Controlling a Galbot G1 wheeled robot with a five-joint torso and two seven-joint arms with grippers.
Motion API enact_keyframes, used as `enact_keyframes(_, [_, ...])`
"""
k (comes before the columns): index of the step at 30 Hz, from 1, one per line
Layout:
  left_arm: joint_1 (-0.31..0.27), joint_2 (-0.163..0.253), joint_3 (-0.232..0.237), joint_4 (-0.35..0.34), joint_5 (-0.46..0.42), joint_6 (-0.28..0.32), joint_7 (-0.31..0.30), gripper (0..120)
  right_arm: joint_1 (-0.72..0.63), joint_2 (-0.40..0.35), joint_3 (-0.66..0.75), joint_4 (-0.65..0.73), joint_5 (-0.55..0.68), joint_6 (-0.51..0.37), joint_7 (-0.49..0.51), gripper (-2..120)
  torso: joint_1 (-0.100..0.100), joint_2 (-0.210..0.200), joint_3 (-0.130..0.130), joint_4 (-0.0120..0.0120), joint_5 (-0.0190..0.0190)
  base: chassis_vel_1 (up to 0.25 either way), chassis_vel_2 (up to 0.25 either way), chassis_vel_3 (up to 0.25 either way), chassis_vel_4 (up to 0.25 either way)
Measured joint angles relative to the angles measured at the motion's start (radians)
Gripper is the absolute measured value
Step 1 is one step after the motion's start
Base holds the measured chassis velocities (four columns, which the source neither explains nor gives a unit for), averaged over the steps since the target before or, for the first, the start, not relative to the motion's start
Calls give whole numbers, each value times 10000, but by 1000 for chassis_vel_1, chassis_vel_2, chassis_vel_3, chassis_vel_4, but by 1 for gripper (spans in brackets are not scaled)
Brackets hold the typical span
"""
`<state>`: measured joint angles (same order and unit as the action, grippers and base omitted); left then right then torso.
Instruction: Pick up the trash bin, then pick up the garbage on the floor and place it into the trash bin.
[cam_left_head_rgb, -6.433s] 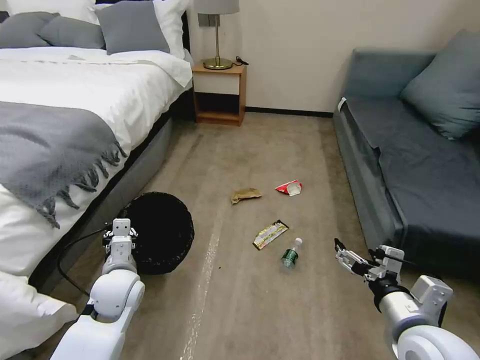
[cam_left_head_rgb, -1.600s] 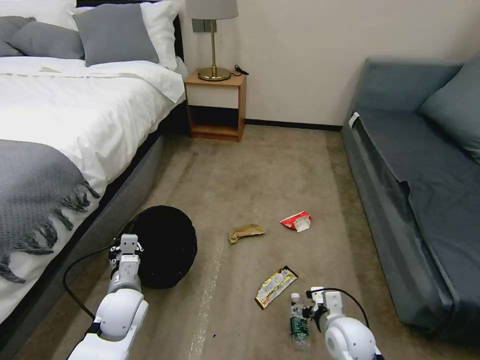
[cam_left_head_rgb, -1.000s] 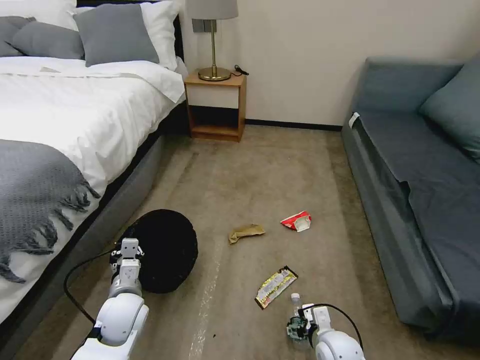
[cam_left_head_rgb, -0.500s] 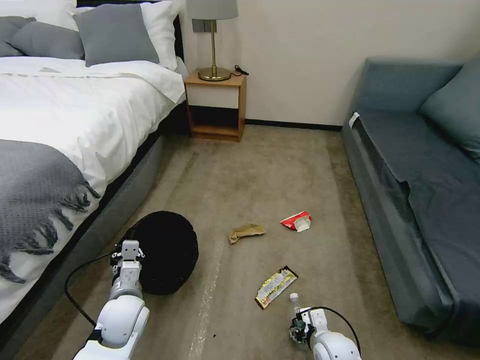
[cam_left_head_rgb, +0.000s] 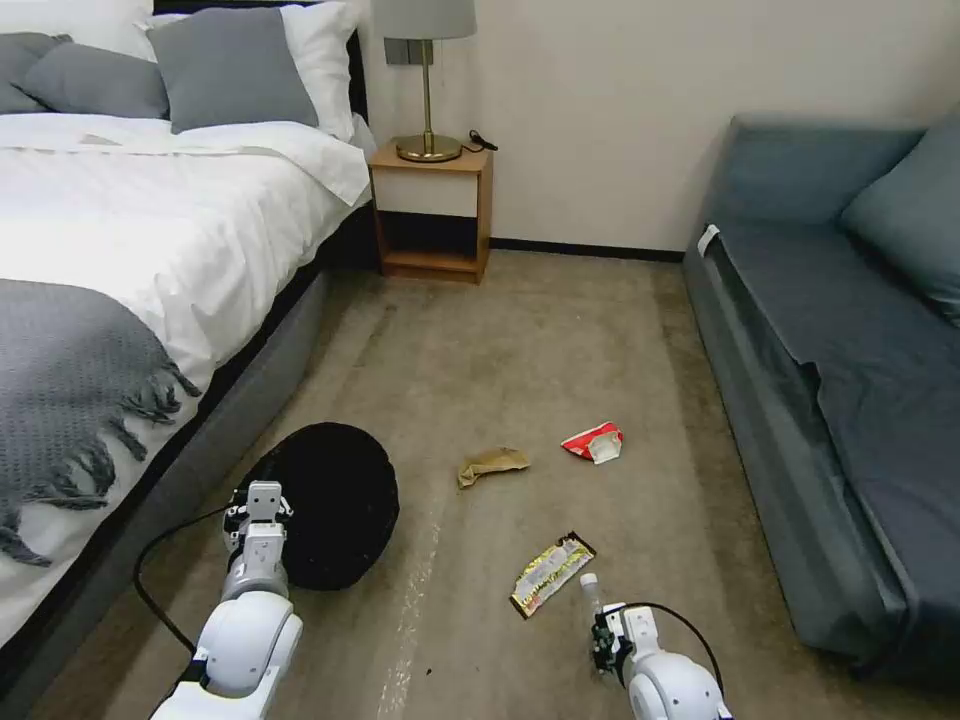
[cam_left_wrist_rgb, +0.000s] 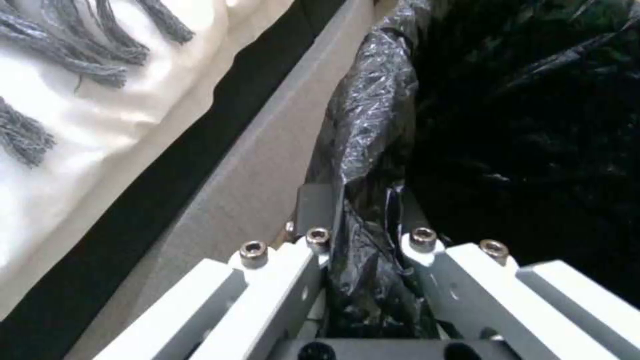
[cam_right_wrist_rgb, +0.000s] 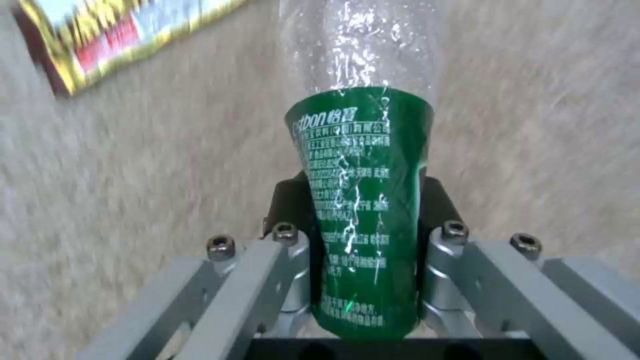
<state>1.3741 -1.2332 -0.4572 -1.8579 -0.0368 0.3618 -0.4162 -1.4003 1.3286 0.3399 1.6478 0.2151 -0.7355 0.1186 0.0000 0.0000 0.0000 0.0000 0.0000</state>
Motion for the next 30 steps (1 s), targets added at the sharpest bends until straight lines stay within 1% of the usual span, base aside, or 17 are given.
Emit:
enact_keyframes(3, [26,2,30,-59,29,-24,40,4,116,-26,81,296,175,0,39,19,0,0,0,0,0,0,0,0,0])
enact_keyframes(7, [23,-53,94,-65,168,-196,117,4,448,23,145,813,613,0,84,19,0,0,0,0,0,0,0,0,0])
enact_keyframes(10, [-43,-186,213,-70,290,-226,142,4,1026,121,-84,1253,1017,0,199,19,0,0,1,1,-1,0,0,0,0])
enact_keyframes(14, [-106,-318,286,-51,381,-246,148,4,1467,169,-395,1461,1079,0,61,19,0,0,0,0,0,0,0,0,0])
enact_keyframes(17, [-203,-587,418,70,516,-254,150,4,2037,222,-929,1642,857,-1,-522,19,0,0,1,1,0,0,0,0,0])
enact_keyframes(18, [-203,-587,418,70,516,-254,150,4,2037,222,-929,1642,857,-1,-522,19,0,0,1,1,0,0,0,0,0])
enact_keyframes(20, [-254,-795,529,138,603,-296,155,4,2452,276,-1397,1681,841,84,-868,19,0,0,1,1,0,0,0,0,0])
enact_keyframes(21, [-254,-795,529,138,603,-296,155,4,2452,276,-1397,1681,841,84,-868,19,0,0,1,1,0,0,0,0,0])
enact_keyframes(23, [-302,-984,611,261,724,-384,171,4,2792,370,-1853,1659,899,425,-1243,19,0,0,0,0,0,0,0,0,0])
enact_keyframes(24, [-302,-984,611,261,724,-384,171,4,2792,370,-1853,1659,899,425,-1243,19,0,0,0,0,0,0,0,0,0])
enact_keyframes(26, [-354,-1170,655,393,839,-478,181,4,3048,541,-2254,1583,1117,622,-1512,19,0,0,0,0,0,0,0,0,0])
enact_keyframes(27, [-354,-1170,655,393,839,-478,181,4,3048,541,-2254,1583,1117,622,-1512,19,0,0,0,0,0,0,0,0,0])
enact_keyframes(29, [-484,-1463,663,522,880,-526,208,4,3430,876,-2833,1285,1425,1039,-1945,19,0,0,0,2,0,0,0,0,0])
enact_keyframes(30, [-528,-1545,668,541,881,-526,213,4,3550,998,-3048,1150,1482,1162,-2075,19,0,0,0,2,0,0,0,0,0])
